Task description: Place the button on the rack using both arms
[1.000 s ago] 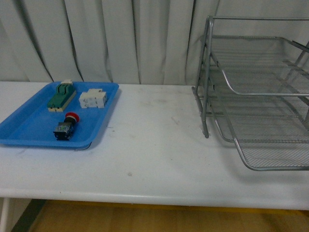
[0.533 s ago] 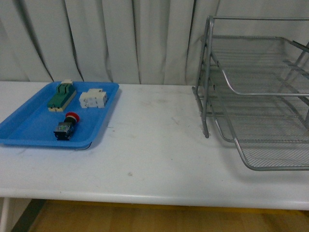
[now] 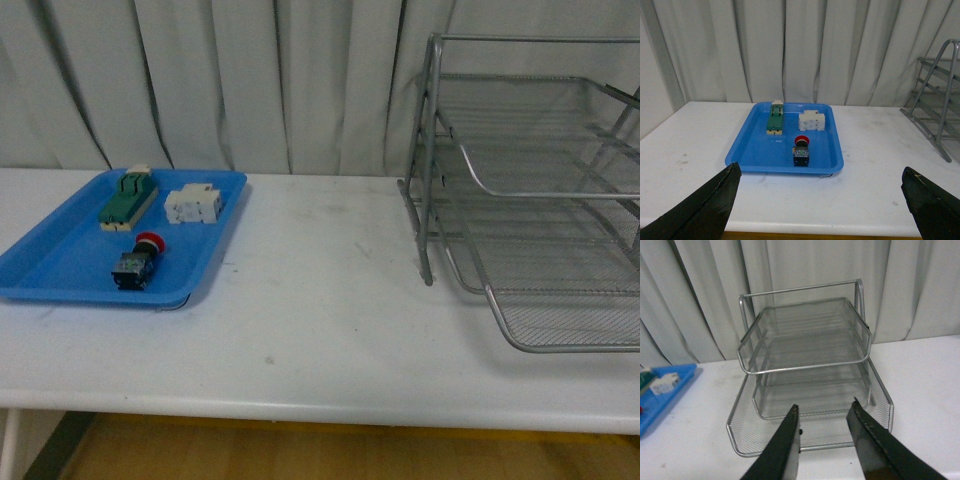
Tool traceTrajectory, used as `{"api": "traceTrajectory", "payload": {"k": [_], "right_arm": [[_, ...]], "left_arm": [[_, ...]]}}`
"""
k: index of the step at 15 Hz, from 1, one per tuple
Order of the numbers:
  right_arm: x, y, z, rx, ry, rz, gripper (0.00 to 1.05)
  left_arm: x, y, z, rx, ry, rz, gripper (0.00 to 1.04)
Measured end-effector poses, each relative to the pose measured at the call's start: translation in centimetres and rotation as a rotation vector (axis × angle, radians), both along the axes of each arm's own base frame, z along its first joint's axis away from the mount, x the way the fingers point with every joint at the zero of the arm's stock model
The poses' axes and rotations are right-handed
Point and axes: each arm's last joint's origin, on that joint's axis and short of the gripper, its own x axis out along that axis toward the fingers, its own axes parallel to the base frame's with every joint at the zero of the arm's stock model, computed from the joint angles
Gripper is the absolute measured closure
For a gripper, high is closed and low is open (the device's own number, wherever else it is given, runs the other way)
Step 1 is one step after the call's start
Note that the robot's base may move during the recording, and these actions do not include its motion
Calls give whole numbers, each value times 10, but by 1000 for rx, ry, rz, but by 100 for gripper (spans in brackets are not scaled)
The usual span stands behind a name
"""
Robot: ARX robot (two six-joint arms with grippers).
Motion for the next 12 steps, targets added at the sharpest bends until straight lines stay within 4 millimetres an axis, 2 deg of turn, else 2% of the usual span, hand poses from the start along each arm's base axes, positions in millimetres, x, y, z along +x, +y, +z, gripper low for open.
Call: {"api": "traceTrajectory", "payload": {"k": [1,2,3,4,7,8,9,10,12], "right_arm": [[-2,4,-5,-59,8,-5,79],[-22,29,-29,-130,-9,-13,93],[-22,29,-29,-130,-8,-13,89],[-22,29,-29,-130,-8,-13,74],[-22,29,-29,-130,-8,-13,42],[-22,29,-29,-130,-9,-13,14],[-22,29,-29,-129,-8,-13,4],[-22,29,-29,-129,-8,-13,7],[-22,29,-29,-129,-8,-13,6]], "left_arm": [[0,0,0,0,0,0,7],[0,0,0,0,0,0,7],[0,0,0,0,0,0,7],[0,0,0,0,0,0,7],[0,0,0,0,0,0,7],[0,0,0,0,0,0,7],[0,0,0,0,0,0,7],[0,0,0,0,0,0,7],[0,0,-2,-11,45,17,7]]}}
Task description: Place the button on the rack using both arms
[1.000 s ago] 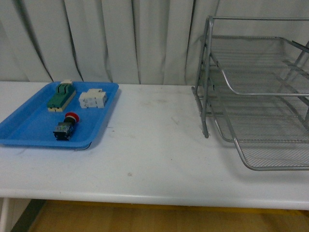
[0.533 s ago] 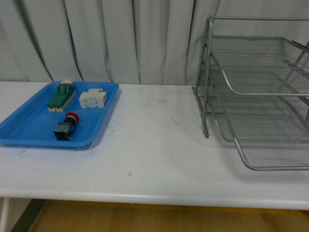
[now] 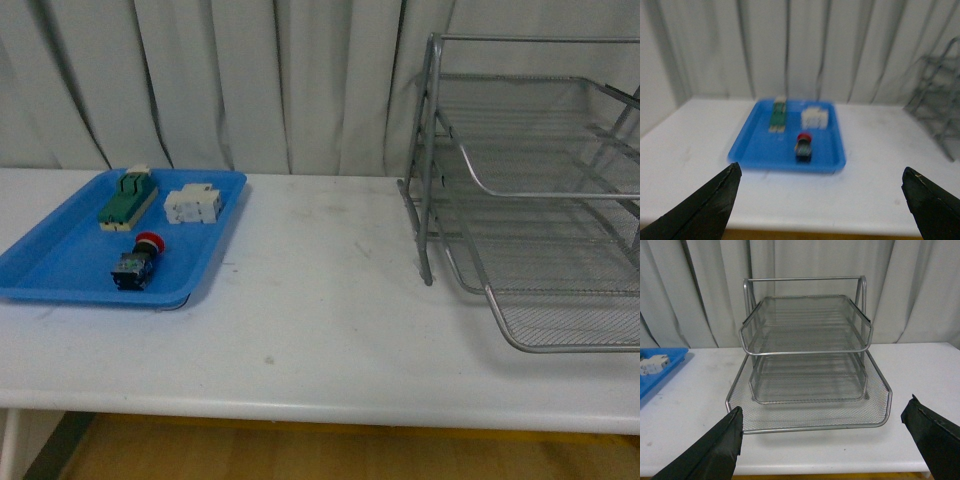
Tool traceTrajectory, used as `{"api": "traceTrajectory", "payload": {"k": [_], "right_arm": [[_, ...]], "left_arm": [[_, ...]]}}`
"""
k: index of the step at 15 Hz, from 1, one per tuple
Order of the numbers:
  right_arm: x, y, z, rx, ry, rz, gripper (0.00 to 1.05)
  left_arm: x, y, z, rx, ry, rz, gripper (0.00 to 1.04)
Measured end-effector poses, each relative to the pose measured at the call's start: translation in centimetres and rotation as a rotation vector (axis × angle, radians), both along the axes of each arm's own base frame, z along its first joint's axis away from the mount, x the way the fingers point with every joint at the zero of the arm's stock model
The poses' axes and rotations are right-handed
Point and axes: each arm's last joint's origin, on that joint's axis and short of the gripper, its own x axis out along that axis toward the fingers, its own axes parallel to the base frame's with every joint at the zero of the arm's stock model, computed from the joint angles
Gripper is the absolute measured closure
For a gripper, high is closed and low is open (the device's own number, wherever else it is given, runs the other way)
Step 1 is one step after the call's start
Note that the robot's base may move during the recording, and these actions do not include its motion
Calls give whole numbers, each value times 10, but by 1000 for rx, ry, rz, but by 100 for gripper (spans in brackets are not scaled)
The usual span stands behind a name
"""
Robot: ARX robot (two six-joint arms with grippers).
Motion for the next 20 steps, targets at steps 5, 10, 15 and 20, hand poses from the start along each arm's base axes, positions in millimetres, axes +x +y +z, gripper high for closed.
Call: {"api": "traceTrajectory", "payload": {"k": [5,10,15,20], "right_arm": [[0,0,0,-1,0,0,6],[0,0,0,-1,0,0,6],[0,0,0,0,0,0,6],[0,0,0,-1,0,0,6]], "left_arm": [[42,12,36,-74,318,271,7],[188,21,33,-42,315,104,7],[310,-14,-35,69,607,-45,7],[367,-6,-54,137,705,-32,7]]}}
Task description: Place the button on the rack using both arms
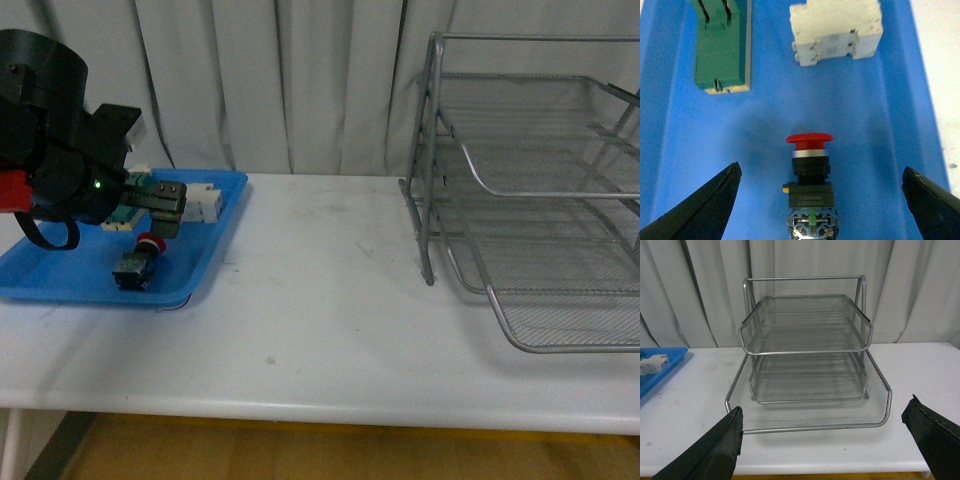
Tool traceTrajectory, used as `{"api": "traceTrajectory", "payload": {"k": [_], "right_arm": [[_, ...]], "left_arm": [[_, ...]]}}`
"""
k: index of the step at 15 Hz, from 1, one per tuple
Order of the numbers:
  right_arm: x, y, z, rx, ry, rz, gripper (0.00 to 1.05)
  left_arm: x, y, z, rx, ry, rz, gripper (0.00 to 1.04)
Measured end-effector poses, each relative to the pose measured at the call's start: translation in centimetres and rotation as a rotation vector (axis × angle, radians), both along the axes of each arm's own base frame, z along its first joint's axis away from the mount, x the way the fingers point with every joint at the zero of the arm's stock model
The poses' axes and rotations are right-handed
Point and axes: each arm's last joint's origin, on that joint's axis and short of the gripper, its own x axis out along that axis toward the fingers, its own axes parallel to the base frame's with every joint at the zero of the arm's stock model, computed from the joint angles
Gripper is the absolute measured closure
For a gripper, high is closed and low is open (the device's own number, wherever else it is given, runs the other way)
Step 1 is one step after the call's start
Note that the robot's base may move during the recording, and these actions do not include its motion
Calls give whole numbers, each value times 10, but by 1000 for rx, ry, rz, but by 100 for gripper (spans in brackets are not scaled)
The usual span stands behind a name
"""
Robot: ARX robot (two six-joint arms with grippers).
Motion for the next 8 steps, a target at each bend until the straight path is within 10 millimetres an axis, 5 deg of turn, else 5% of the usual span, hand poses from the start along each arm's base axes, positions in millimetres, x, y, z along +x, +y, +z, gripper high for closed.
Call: {"api": "traceTrajectory", "payload": {"k": [8], "right_arm": [[0,0,0,0,0,0,6]], "left_arm": [[0,15,-30,-78,169,8,7]]}}
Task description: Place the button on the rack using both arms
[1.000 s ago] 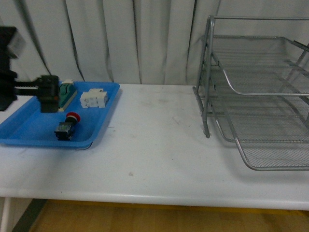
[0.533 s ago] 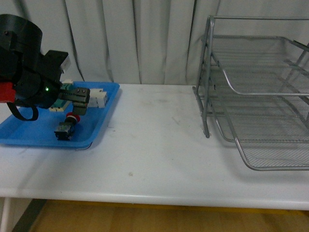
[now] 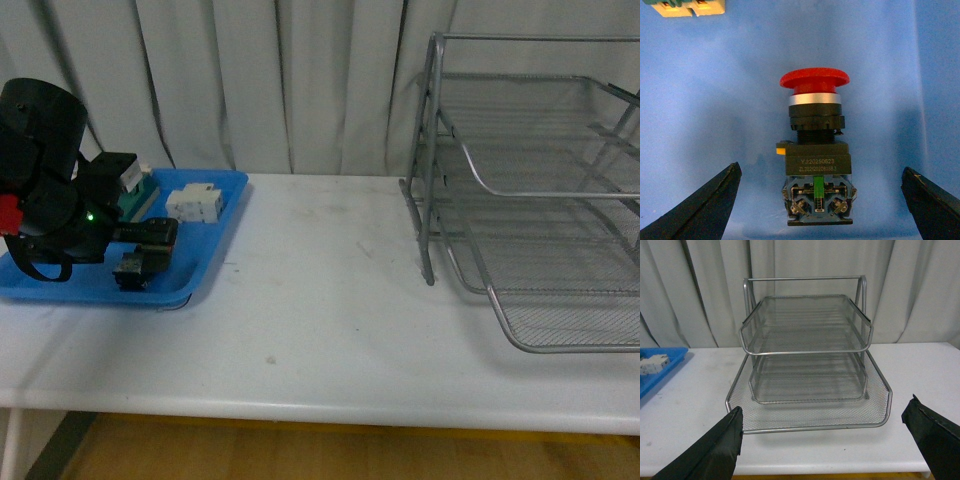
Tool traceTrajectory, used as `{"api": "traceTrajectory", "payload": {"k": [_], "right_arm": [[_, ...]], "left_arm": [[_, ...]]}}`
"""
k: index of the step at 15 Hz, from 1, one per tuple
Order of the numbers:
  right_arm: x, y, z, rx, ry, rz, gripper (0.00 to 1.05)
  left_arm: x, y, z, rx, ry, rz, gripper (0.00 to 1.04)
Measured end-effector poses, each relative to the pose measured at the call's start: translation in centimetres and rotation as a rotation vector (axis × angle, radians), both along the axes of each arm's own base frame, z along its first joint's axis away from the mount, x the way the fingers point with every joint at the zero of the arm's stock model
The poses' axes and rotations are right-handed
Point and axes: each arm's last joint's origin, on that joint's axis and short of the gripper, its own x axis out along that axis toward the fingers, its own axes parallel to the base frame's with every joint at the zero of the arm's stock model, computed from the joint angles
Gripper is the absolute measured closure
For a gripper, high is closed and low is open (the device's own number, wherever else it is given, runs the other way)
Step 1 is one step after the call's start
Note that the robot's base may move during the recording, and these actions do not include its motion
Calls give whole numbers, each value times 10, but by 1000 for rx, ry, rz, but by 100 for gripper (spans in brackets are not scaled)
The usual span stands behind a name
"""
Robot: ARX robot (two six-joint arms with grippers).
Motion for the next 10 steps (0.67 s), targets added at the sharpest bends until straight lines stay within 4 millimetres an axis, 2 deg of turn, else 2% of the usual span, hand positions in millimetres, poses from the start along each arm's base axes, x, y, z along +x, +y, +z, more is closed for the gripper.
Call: {"api": "traceTrajectory", "payload": {"k": [6,8,10], "right_arm": [[0,0,0,0,0,0,6],[0,0,0,0,0,0,6],[0,0,0,0,0,0,6]], "left_arm": [[0,-7,-11,13,36,-5,7],[1,-10,-12,14,37,-11,19],[2,-11,-11,21,34,-8,37]]}}
